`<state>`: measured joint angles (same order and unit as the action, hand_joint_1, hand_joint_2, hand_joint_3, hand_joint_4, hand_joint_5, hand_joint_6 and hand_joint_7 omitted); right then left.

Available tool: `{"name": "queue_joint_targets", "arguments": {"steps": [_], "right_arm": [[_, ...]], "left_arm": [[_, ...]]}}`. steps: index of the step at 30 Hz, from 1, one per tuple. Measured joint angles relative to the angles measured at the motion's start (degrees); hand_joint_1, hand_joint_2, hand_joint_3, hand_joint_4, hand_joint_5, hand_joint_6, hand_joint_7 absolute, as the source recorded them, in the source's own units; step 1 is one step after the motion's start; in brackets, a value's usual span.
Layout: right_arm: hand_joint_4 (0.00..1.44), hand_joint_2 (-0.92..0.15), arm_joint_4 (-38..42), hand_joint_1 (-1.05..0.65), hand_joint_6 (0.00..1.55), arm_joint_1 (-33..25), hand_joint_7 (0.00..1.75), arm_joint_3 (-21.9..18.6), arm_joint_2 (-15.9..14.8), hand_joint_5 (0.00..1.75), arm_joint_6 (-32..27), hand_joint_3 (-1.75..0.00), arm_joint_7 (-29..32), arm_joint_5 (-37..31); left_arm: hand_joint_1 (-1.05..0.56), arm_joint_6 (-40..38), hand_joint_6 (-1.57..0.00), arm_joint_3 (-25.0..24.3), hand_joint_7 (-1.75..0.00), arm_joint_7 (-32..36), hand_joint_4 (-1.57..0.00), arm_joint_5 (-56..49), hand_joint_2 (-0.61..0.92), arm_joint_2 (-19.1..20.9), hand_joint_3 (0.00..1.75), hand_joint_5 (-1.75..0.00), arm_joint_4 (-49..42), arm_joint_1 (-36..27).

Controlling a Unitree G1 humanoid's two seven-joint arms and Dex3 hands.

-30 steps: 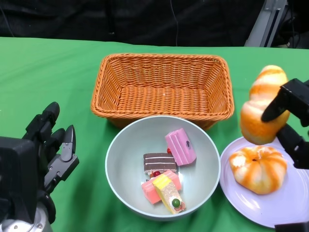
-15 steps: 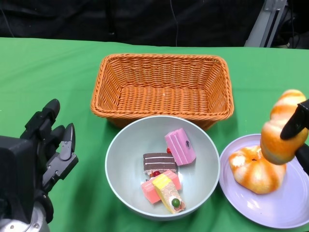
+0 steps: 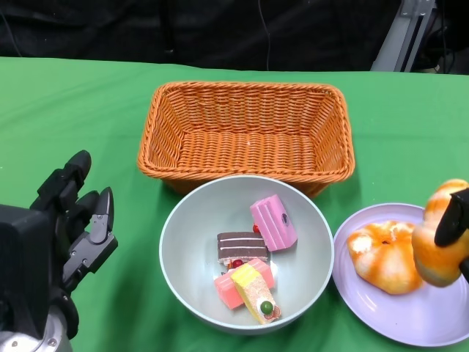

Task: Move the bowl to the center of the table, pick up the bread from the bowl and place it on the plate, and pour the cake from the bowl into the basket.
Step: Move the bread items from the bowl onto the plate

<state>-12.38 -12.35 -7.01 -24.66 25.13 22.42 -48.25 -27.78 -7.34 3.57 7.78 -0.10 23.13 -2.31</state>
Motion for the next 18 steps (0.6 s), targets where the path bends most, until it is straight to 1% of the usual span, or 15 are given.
{"name": "queue_joint_targets", "arguments": {"steps": [5, 12, 15, 18], "right_arm": [[1.02, -0.15, -0.16, -0.15, 0.77, -2.47, 1.75, -0.05, -0.02, 1.75, -0.06, -1.61, 0.00, 0.26], [1.01, -0.18, -2.23, -0.15, 0.76, -5.71, 1.75, -1.33, -0.46, 1.75, -0.75, -1.61, -1.18, 0.81], [1.00, -0.19, -2.52, -0.15, 0.75, -6.29, 1.75, -1.52, -0.70, 1.75, -0.84, -1.59, -1.55, 0.80], [0.98, -0.22, -2.97, -0.13, 0.73, -7.12, 1.75, -1.52, -0.92, 1.75, -1.80, -1.54, -3.82, 1.13]], "left_arm": [[-0.45, 0.06, -0.29, -0.49, -0.01, 0.00, 0.00, 0.71, 0.92, -0.23, 0.74, -0.47, 0.15, 0.00], [-0.46, 0.10, -0.28, -0.14, -0.01, 0.02, 0.00, 0.60, 0.92, -0.23, 0.74, -0.40, 0.32, -0.02], [-0.45, 0.10, -0.30, 0.00, -0.02, 0.02, 0.00, 0.59, 0.92, -0.23, 0.74, -0.49, 0.33, -0.02], [-0.45, -0.06, -0.30, 0.00, -0.02, 0.10, 0.00, 0.57, 0.92, -0.25, 0.74, -0.48, 0.45, -0.03]]}}
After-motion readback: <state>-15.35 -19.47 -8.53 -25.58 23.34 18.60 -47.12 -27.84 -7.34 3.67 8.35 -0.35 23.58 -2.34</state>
